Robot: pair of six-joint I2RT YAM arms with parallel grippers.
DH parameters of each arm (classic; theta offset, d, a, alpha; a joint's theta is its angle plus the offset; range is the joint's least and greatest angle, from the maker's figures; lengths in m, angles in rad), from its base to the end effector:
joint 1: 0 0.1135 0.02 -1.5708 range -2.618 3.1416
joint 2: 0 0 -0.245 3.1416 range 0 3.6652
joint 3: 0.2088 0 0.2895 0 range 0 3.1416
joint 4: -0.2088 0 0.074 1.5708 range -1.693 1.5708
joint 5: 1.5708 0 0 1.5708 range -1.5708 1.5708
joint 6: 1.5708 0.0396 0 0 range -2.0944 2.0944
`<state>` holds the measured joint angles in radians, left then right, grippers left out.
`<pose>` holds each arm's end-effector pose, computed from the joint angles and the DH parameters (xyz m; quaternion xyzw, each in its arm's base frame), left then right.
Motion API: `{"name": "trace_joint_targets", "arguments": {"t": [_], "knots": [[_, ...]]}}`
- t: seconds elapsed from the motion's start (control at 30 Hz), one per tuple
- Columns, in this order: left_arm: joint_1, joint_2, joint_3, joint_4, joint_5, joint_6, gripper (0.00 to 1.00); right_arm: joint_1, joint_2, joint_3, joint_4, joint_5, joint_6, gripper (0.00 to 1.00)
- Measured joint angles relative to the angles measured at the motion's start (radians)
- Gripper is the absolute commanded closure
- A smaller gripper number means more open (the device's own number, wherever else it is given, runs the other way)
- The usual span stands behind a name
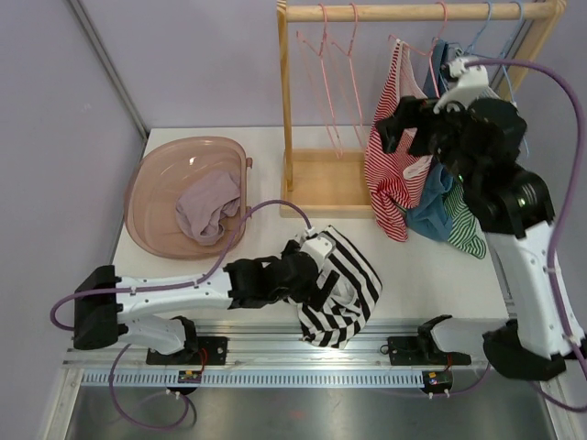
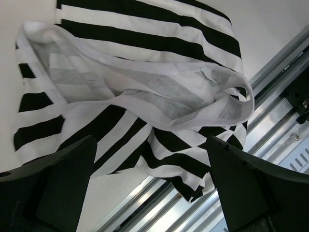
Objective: Remove the tank top from the hanger
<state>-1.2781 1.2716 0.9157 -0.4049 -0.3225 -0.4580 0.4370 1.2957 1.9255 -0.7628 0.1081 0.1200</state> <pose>0.1029 -0.2979 0.2283 0.3036 0.8572 -0.2014 0.3640 0.2368 0.1059 0.5496 -0.0835 0.7476 0.1417 0.6434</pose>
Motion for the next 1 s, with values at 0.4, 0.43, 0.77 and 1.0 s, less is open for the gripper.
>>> {"name": "trace_joint_targets", "arguments": {"t": [0.4, 0.43, 0.77, 1.0], "knots": [[-0.012, 0.338, 0.007, 0.172, 0.046, -0.002, 0.02, 0.002, -0.457, -0.457, 0.078, -0.234, 0.132, 0.01], [-0.012, 0.362, 0.007, 0.185, 0.05, -0.006, 0.08, 0.002, -0.467, -0.471, 0.078, -0.247, 0.14, 0.0], [-0.021, 0.439, -0.009, 0.319, 0.078, -0.064, 1.0, 0.002, -0.543, -0.497, 0.077, -0.31, 0.166, 0.01], [-0.022, 0.317, -0.005, 0.18, 0.008, -0.066, 1.0, 0.002, -0.581, -0.507, 0.069, -0.309, 0.165, 0.01]]}}
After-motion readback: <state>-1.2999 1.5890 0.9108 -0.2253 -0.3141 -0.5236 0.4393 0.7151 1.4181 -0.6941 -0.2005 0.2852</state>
